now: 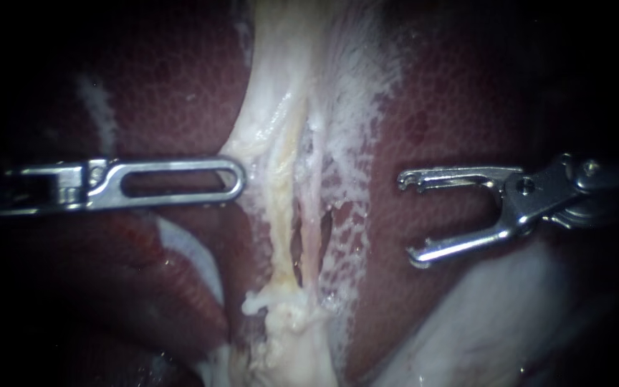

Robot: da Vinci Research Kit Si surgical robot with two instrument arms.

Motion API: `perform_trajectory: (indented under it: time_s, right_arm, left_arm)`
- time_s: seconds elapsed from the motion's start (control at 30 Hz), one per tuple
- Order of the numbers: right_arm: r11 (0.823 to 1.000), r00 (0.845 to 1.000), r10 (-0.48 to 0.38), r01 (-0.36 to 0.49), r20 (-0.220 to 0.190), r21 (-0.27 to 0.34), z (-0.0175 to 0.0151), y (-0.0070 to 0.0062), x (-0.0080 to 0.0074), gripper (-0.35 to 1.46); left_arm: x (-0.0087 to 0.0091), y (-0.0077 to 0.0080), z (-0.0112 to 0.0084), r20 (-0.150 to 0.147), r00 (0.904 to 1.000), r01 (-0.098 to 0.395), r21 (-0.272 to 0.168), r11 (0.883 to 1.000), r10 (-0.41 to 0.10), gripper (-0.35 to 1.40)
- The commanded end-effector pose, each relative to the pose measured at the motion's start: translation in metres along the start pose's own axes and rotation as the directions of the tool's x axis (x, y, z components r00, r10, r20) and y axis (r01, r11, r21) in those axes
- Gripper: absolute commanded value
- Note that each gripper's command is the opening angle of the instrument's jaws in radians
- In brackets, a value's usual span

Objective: Going back first clip left tube

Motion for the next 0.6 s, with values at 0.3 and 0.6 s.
perform_trajectory:
  time_s: [0.3, 0.6]
  right_arm:
    - [1.000, 1.000, 0.000, 0.000, 0.000, 0.000, 0.0001, 0.0000, 0.0000, 0.60]
    - [1.000, 1.000, 0.000, 0.000, 0.000, 0.000, 0.0001, 0.0000, 0.0000, 0.60]
  left_arm:
    - [0.0009, 0.0003, 0.0008, -0.011, 0.9999, 0.004, -0.001, 1.000, -0.004, -0.35]
    - [0.0013, 0.0005, 0.0010, -0.016, 0.9998, 0.007, -0.003, 1.000, -0.007, -0.35]
